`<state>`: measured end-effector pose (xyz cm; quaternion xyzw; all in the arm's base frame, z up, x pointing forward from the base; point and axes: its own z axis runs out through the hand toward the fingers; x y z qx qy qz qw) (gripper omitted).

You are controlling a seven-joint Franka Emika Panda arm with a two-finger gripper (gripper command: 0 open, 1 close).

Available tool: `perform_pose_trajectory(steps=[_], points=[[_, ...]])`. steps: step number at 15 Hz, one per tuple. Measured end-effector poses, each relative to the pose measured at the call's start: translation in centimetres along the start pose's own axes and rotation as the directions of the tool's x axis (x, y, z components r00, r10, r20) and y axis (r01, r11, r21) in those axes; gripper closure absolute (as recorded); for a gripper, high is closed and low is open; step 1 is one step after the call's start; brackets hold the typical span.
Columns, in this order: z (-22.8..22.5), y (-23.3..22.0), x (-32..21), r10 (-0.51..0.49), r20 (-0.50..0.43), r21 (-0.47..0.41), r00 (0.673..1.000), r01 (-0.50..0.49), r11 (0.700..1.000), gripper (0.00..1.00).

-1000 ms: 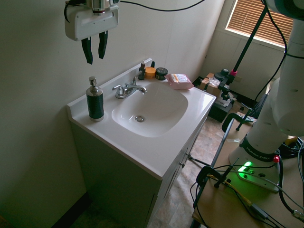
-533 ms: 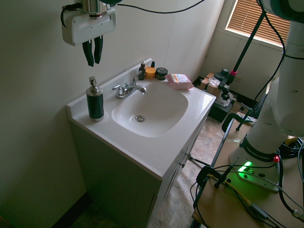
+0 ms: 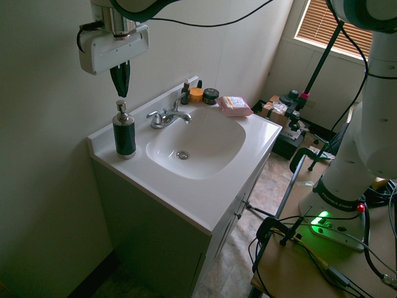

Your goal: Push the sanitizer

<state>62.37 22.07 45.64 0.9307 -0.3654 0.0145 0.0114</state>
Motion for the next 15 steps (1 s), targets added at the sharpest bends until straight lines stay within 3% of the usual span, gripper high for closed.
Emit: perform_pose_trajectory(steps=[15], points=[[3.2, -1.0, -0.1, 0.007, 0.014, -0.018, 1.0, -0.007, 1.0, 1.0]])
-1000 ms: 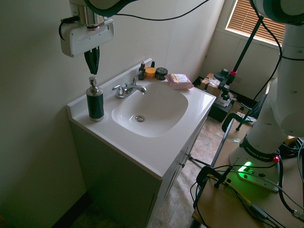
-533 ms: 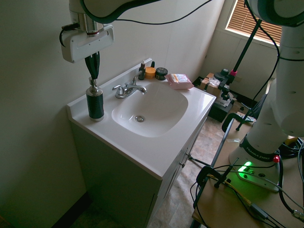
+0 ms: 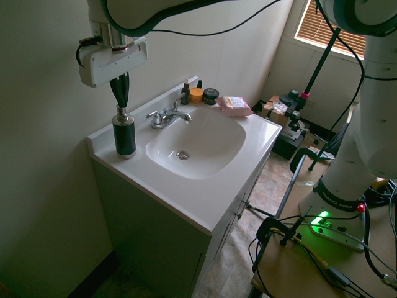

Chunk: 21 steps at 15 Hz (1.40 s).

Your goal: Push the sanitizer

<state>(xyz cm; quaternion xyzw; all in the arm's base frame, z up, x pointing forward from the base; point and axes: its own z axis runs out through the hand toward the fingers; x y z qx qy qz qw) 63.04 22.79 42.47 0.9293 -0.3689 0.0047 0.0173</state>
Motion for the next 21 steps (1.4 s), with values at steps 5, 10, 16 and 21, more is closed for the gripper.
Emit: perform_pose_trajectory(steps=[5, 10, 16, 21], points=[[-1.3, -0.6, 0.5, 0.027, 0.02, 0.109, 0.999, -0.028, 0.994, 1.0], [-12.3, 7.2, 4.3, 0.079, 0.002, 0.236, 0.997, -0.077, 0.969, 0.0], [-4.8, 17.6, 7.5, 0.149, 0.056, 0.14, 0.987, -0.156, 0.978, 0.0], [-0.3, 25.3, 4.5, 0.158, 0.075, 0.1, 0.985, -0.165, 0.981, 0.0]])
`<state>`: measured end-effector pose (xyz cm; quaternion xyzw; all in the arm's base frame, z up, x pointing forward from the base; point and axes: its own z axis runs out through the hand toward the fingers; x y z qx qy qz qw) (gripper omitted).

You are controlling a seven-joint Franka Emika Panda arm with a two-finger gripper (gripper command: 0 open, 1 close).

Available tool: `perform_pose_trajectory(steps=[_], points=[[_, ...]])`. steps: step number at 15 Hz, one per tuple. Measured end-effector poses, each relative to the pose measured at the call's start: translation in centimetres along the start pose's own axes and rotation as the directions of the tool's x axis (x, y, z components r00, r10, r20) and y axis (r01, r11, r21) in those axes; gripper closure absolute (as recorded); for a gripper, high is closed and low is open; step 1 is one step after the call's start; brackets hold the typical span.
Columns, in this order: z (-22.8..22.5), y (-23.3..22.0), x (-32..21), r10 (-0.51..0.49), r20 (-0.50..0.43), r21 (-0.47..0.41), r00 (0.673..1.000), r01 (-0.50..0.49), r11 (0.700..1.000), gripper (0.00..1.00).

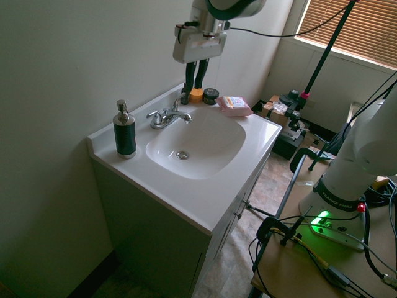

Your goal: Push the sanitizer

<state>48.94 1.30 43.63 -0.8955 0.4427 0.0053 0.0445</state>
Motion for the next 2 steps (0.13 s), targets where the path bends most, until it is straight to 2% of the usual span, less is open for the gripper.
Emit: perform_pose_trajectory(steps=[2], points=[[1.7, 3.4, -1.6, 0.002, 0.01, -0.017, 1.0, -0.002, 1.0, 0.0]])
